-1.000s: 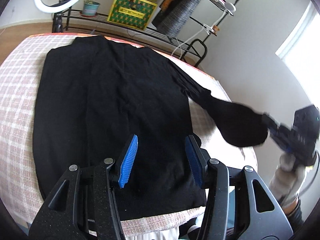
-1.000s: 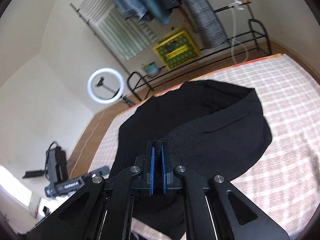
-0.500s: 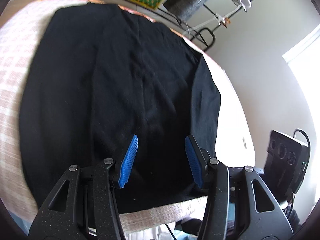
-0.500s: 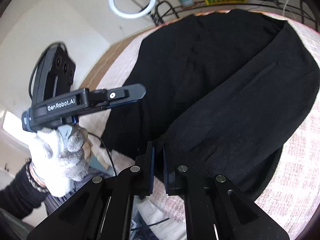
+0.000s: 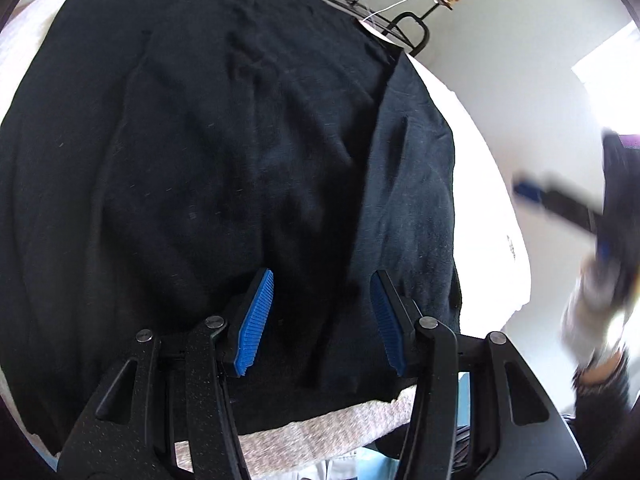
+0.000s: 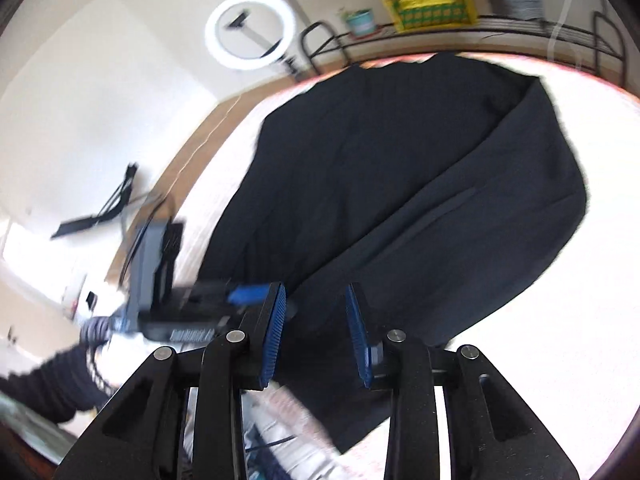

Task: Fold large clothes

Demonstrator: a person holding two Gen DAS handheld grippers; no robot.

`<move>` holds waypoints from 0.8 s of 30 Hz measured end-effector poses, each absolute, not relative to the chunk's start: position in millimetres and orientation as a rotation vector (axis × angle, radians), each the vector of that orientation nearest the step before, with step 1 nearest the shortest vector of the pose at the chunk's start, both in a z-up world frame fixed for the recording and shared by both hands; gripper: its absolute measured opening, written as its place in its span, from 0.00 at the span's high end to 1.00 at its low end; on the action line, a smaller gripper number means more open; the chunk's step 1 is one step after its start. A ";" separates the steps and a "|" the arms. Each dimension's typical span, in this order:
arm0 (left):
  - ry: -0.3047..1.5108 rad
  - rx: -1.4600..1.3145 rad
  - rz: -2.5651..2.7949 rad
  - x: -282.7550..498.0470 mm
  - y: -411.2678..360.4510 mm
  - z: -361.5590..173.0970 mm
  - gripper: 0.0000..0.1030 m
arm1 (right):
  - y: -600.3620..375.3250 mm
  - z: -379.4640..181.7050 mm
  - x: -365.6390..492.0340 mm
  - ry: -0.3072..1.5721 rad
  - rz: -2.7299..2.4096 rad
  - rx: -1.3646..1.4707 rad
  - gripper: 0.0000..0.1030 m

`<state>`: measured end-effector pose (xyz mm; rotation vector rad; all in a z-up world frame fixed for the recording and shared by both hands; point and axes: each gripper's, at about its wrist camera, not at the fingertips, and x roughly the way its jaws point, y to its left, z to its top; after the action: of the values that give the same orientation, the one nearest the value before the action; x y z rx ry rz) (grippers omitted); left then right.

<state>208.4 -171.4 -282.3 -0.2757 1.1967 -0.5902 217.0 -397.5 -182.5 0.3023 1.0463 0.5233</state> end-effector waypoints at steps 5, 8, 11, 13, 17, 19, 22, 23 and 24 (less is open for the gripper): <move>1.163 -0.163 -0.580 200.4 -190.5 -283.7 0.90 | -447.4 -168.5 268.3 0.979 0.362 0.294 0.71; 1.150 -0.176 -0.593 199.4 -195.2 -281.5 0.97 | -464.5 -171.1 309.6 0.960 0.271 0.307 0.70; 1.136 -0.207 -0.610 195.4 -190.3 -274.4 0.98 | -486.4 -178.1 345.1 0.958 0.197 0.331 0.70; 1.131 -0.251 -0.625 192.6 -184.3 -267.7 0.98 | -499.8 -183.7 367.0 0.958 0.158 0.339 0.68; 1.149 -0.339 -0.657 192.0 -178.2 -263.3 1.00 | -519.0 -202.5 418.0 0.955 0.064 0.388 0.60; 1.138 -0.306 -0.660 190.3 -182.8 -260.9 1.00 | -529.5 -214.4 440.2 0.969 0.005 0.404 0.60; 1.142 -0.280 -0.684 188.7 -191.8 -261.2 1.00 | -539.4 -231.2 461.3 0.999 -0.035 0.407 0.60; 1.142 -0.272 -0.688 188.3 -194.4 -261.2 1.00 | -539.9 -234.7 465.8 1.006 -0.037 0.401 0.60; 1.143 -0.259 -0.694 189.5 -201.2 -261.6 1.00 | -539.0 -238.9 471.5 1.014 -0.037 0.389 0.60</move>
<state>189.5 -201.2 -261.6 -0.2593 1.1432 -0.6936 471.5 -539.0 -238.9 0.3889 1.0144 -0.0367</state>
